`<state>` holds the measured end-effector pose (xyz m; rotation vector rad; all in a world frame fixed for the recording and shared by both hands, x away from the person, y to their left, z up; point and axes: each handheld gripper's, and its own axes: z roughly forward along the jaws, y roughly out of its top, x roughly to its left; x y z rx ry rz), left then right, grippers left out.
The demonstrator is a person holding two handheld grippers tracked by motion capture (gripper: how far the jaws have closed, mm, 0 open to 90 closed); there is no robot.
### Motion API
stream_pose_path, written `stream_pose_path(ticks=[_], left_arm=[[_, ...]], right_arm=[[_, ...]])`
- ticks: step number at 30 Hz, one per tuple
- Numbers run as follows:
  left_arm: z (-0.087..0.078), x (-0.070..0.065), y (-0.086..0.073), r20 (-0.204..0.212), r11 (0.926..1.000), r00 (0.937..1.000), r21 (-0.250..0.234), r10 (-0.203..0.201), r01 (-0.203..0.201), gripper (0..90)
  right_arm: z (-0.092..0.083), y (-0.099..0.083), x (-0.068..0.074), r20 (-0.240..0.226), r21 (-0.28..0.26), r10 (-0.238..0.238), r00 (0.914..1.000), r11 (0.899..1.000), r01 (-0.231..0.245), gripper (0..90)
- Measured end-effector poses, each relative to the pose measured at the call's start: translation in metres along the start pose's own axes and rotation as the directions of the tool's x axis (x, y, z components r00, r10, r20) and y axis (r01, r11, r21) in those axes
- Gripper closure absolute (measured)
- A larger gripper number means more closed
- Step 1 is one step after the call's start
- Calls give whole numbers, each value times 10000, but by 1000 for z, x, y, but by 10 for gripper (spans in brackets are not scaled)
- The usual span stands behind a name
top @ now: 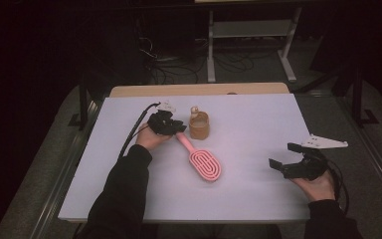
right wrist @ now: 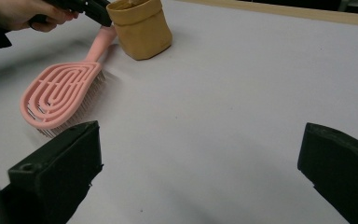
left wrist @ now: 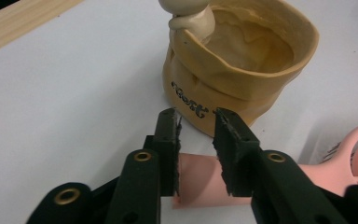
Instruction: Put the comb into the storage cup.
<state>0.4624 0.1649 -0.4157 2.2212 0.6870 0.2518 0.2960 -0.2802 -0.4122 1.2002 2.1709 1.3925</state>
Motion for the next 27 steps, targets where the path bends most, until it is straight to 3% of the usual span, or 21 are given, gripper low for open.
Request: stream_pose_path(ticks=[6, 10, 16, 27], left_arm=[[6, -3, 1, -165, 9991, 9998, 416, 77, -70, 810], [9, -4, 1, -55, 9977, 9999, 668, 101, -97, 880], [15, -9, -2, -17, 9888, 9985, 1392, 542, -535, 900], [10, -16, -1, 234, 9765, 9952, 1921, 951, -979, 900]], right_arm=[[0, 0, 0, 9, 5, 0, 10000, 10000, 0, 0], [0, 0, 0, 18, 21, -12, 10000, 10000, 12, 0], [0, 0, 0, 22, 21, -3, 10000, 10000, 3, 0], [0, 0, 0, 30, -31, -4, 10000, 10000, 4, 0]])
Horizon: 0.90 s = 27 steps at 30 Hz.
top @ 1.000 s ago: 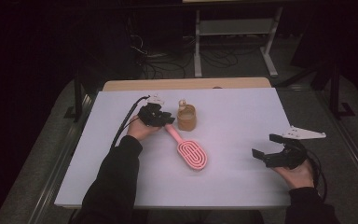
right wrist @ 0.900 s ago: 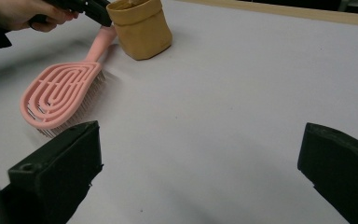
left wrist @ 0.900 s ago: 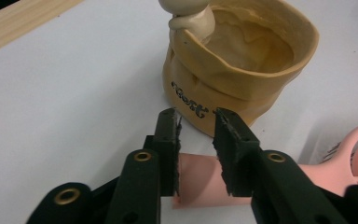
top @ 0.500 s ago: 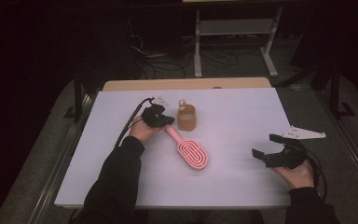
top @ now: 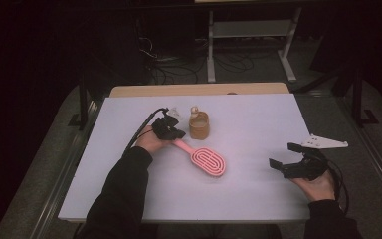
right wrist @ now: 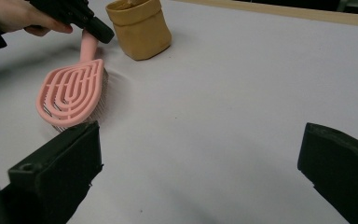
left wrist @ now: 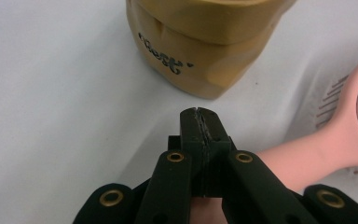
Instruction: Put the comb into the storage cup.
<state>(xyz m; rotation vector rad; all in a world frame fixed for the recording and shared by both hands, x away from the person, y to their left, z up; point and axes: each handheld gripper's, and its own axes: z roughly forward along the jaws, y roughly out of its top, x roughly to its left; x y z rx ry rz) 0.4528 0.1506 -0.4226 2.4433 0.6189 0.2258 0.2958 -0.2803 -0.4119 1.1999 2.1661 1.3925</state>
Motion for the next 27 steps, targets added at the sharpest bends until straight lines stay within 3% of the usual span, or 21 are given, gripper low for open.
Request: stream_pose_path(ticks=[15, 27], left_arm=[[-8, -8, -5, 216, 9970, 9987, 622, 457, -470, 900], [-15, -20, -7, 412, 9890, 9946, 1102, 951, -991, 900]], right_arm=[[0, -1, 0, -4, 36, 19, 10000, 10000, -19, 0], [0, -1, 0, -25, 35, 29, 10000, 10000, -29, 0]])
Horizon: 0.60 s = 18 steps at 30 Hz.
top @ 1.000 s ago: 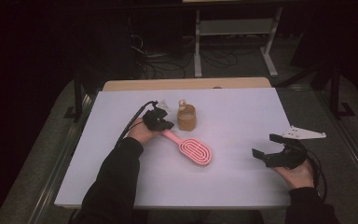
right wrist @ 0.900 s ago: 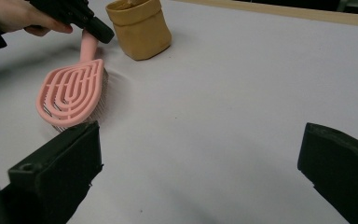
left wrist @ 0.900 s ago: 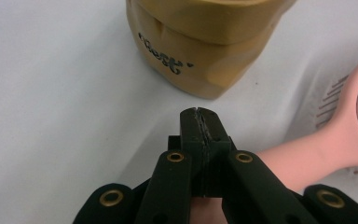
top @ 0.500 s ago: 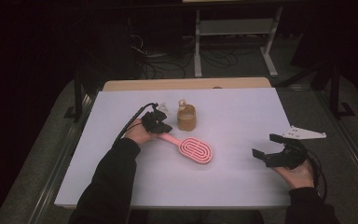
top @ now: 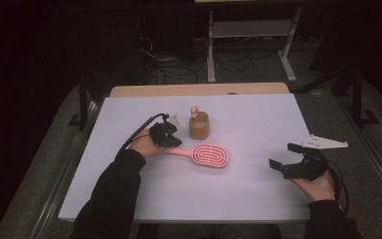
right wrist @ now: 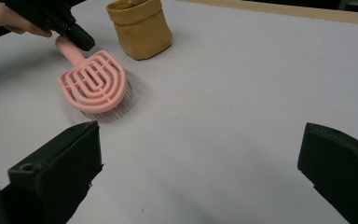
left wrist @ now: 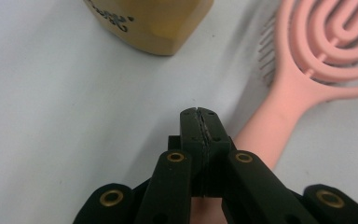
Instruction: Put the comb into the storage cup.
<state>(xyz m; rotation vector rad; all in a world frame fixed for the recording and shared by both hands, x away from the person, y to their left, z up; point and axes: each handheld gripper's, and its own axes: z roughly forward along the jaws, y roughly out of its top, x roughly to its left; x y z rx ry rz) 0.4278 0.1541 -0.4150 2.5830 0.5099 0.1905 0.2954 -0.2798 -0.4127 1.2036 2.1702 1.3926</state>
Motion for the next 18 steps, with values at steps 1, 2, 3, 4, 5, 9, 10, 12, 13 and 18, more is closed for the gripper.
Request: stream_pose_path(ticks=[1, 2, 3, 4, 5, 9, 10, 12, 13, 18], left_arm=[[0, -1, 0, 33, 10000, 10000, 24, 27, -27, 900], [0, -2, -1, 60, 9999, 10000, 70, 77, -77, 900], [0, -3, -2, 97, 9999, 9999, 132, 100, -102, 900], [0, -3, -2, 133, 9998, 9999, 161, 102, -104, 900], [0, -4, -3, 151, 9997, 9998, 203, 109, -112, 900], [-1, -6, -7, 226, 9996, 9996, 251, 139, -144, 900], [-2, -7, -7, 226, 9995, 9996, 268, 176, -182, 900], [-2, -8, -8, 278, 9993, 9994, 317, 210, -219, 900], [-3, -9, -8, 309, 9991, 9992, 340, 241, -252, 900], [-7, -15, -8, 430, 9984, 9982, 355, 422, -437, 900]], right_arm=[[0, 0, 0, 1, 11, 6, 10000, 10000, -6, 0], [0, 0, 0, 0, 12, 0, 10000, 10000, 0, 0], [1, 0, 0, 3, 16, 0, 10000, 10000, 0, 0], [1, 0, 0, 6, 22, -2, 10000, 10000, 2, 0], [1, 0, 0, 13, 23, 4, 10000, 10000, -4, 0], [0, 0, 0, 43, 26, 25, 10000, 10000, -25, 0], [0, 0, 0, 46, 29, 30, 10000, 10000, -30, 0], [1, 0, 0, 46, 39, 28, 10000, 10000, -28, 0], [1, 0, 0, 42, 44, 27, 10000, 10000, -28, 0], [1, 0, 0, 8, 50, 12, 10000, 10000, -12, 0]])
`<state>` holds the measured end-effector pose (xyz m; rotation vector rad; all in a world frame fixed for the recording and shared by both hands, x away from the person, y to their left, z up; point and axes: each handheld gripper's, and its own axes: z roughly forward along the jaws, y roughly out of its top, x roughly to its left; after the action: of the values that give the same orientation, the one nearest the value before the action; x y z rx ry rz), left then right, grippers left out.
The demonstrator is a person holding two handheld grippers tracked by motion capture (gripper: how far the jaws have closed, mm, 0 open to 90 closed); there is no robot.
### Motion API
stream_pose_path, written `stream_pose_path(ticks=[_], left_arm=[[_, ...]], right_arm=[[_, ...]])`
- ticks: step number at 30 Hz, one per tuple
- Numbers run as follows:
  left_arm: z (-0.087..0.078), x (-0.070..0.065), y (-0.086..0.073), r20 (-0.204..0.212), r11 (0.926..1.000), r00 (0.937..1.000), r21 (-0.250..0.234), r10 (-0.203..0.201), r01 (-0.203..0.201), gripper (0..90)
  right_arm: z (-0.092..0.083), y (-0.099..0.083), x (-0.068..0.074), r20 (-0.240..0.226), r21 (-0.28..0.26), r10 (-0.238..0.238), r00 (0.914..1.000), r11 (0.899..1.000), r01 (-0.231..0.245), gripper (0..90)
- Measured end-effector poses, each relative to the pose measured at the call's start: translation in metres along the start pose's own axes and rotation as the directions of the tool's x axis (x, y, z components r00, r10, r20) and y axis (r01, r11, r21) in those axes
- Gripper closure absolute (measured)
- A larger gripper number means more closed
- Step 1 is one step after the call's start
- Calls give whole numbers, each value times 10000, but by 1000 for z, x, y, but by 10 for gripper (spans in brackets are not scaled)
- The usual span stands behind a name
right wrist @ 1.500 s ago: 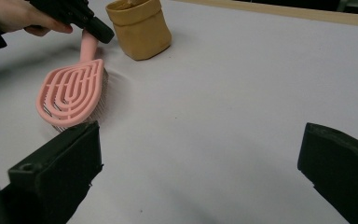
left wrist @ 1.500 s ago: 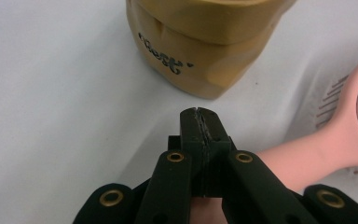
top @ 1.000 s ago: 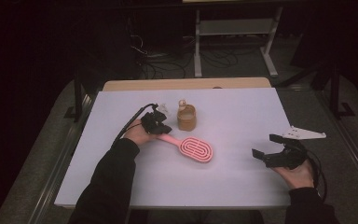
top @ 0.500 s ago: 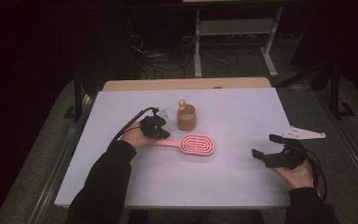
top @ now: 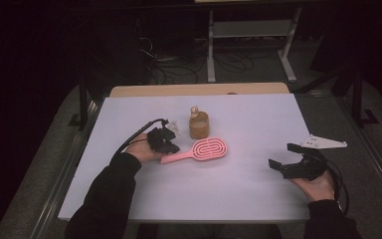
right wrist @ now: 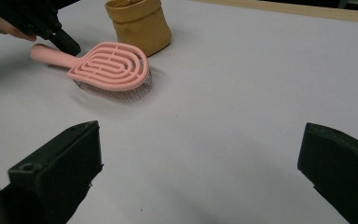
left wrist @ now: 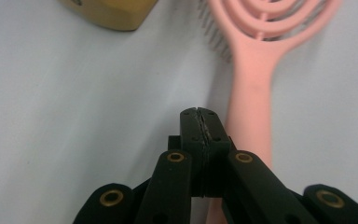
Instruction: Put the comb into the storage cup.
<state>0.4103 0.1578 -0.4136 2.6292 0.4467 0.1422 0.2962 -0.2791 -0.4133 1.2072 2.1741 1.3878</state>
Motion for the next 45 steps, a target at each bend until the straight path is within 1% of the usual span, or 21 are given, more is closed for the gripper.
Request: stream_pose_path(ticks=[1, 3, 7, 14, 15, 16, 20, 22, 25, 29, 30, 34, 36, 39, 42, 45], left_arm=[[-2, -4, 0, -12, 9998, 9998, 26, 174, -174, 900], [-3, -6, 0, 1, 9997, 9997, 71, 237, -237, 900], [-7, -9, -3, -37, 9993, 9996, 223, 296, -295, 900], [-20, -10, -7, -128, 9985, 9993, 437, 344, -338, 900], [-22, -10, -7, -141, 9978, 9989, 506, 444, -436, 900], [-23, -11, -7, -129, 9976, 9989, 528, 448, -440, 900], [-30, -14, -5, -111, 9968, 9981, 533, 603, -596, 900], [-33, -15, -4, -251, 9965, 9970, 423, 739, -728, 897], [-36, -13, -2, -242, 9971, 9971, 266, 722, -715, 894], [-40, -11, 4, -22, 9977, 9977, 133, 671, -670, 831], [-40, -11, 5, 15, 9982, 9982, 130, 592, -593, 820], [-42, -11, 12, 236, 9988, 9985, -23, 497, -497, 740], [-43, -11, 15, 177, 9984, 9983, -54, 561, -560, 675], [-42, -12, 18, 157, 9985, 9984, 24, 552, -553, 602], [-40, -12, 21, 362, 9987, 9981, 2, 500, -500, 536], [-37, -11, 23, 679, 9992, 9969, 21, 390, -393, 465]], right_arm=[[0, 0, 0, 9, -1, -13, 10000, 10000, 13, 0], [0, 0, 0, 5, -3, -3, 10000, 10000, 3, 0], [0, 0, 0, 4, -5, -19, 10000, 10000, 19, 0], [1, 0, 0, 15, 2, -19, 10000, 10000, 19, 0], [1, 0, 0, 13, 6, -15, 10000, 10000, 15, 0], [1, 0, 1, 15, 13, -4, 10000, 10000, 4, 0], [1, 0, 1, 15, 24, 16, 10000, 10000, -16, 0], [1, 0, 1, 12, 38, -1, 10000, 10000, 1, 0], [1, 0, 1, 11, 35, 1, 10000, 10000, -1, 0], [1, 0, 1, 13, 38, -4, 10000, 10000, 4, 0], [1, 0, 1, 14, 34, 7, 10000, 10000, -7, 0], [1, 0, 1, 13, 21, -14, 10000, 10000, 14, 0], [1, 0, 1, 17, 17, -24, 10000, 10000, 24, 0], [1, 0, 1, 12, 11, -18, 10000, 10000, 18, 0], [1, 0, 1, -17, 2, -14, 10000, 10000, 14, 0], [1, 0, 1, -11, 11, -22, 10000, 10000, 22, 0]])
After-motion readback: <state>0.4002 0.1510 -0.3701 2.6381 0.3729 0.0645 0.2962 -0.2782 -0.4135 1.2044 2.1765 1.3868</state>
